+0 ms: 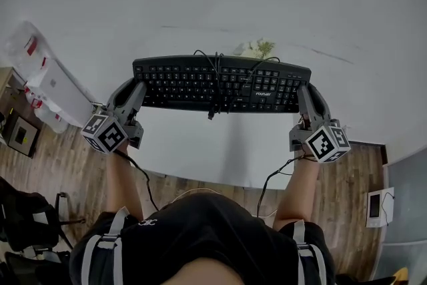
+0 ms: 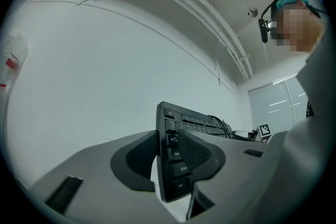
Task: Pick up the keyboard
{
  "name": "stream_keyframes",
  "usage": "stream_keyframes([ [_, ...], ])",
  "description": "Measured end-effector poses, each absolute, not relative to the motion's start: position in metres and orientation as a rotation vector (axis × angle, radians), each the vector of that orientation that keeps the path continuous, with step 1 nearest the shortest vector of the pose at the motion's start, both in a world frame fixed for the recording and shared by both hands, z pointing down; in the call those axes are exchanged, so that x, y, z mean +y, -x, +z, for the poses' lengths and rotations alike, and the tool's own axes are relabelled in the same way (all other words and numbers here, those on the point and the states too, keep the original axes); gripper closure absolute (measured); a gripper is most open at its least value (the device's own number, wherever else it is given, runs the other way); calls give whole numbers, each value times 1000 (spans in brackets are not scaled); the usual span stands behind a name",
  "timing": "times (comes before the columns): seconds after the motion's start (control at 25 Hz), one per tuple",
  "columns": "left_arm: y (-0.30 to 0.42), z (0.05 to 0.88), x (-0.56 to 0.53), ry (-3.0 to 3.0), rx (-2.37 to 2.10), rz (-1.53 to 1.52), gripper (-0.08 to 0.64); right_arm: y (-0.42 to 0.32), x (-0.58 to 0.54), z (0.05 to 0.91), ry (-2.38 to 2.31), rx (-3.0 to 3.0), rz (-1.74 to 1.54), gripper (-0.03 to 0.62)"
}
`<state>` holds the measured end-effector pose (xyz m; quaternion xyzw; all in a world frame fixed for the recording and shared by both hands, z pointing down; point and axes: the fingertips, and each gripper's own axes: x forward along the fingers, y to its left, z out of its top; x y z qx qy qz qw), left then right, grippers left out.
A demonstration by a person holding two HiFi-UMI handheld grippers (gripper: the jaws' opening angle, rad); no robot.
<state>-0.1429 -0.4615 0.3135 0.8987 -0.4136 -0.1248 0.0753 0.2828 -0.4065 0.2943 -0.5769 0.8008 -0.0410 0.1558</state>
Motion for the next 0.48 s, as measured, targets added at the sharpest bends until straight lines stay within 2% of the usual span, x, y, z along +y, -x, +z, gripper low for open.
stream_keyframes([
  [0.48,142,312,-465,-2700,-1214,-387,426,-284,-407,296,1635,2283,-141,482],
])
